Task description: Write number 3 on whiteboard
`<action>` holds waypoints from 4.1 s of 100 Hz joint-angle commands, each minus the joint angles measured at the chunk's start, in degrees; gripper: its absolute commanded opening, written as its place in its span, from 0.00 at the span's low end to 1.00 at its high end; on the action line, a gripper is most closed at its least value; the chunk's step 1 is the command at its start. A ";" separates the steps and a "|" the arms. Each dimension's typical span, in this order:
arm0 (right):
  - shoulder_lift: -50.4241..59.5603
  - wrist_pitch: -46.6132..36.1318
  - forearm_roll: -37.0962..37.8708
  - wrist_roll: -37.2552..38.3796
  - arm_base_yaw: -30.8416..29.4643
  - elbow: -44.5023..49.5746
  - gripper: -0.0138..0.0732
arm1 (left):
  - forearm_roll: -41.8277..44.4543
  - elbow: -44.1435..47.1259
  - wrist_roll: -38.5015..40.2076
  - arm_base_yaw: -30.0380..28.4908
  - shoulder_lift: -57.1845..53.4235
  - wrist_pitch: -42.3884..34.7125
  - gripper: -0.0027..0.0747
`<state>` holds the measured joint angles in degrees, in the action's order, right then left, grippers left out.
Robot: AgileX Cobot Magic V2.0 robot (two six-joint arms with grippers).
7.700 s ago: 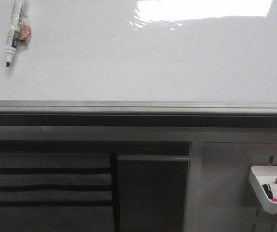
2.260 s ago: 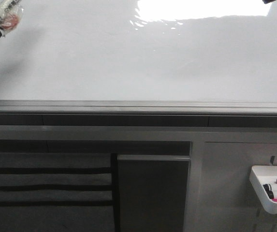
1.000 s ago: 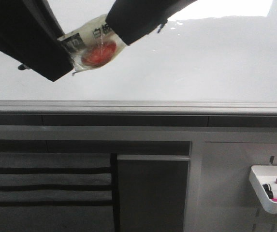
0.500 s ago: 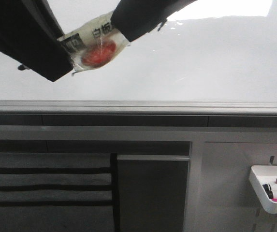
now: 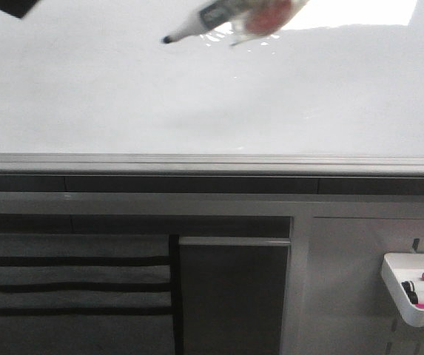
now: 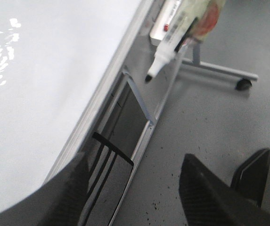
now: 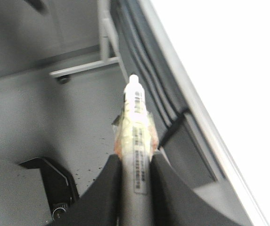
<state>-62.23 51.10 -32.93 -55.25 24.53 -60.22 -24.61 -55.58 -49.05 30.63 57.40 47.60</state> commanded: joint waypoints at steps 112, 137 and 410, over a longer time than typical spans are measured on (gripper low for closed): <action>-16.26 -3.07 1.77 21.44 -6.91 -16.96 0.19 | -12.91 15.64 1.27 -10.82 -13.76 -17.86 0.55; -22.63 -6.17 5.87 23.90 -4.95 -22.34 0.19 | -12.91 15.64 1.27 -10.82 -13.76 -17.86 0.55; -1.79 -1.10 0.91 -20.99 8.43 -5.04 0.19 | -16.88 -0.85 -23.07 8.02 9.93 -9.31 0.55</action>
<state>-64.48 52.95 -29.85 -75.47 32.62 -63.83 -40.48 -52.56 -71.80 36.27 65.43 40.00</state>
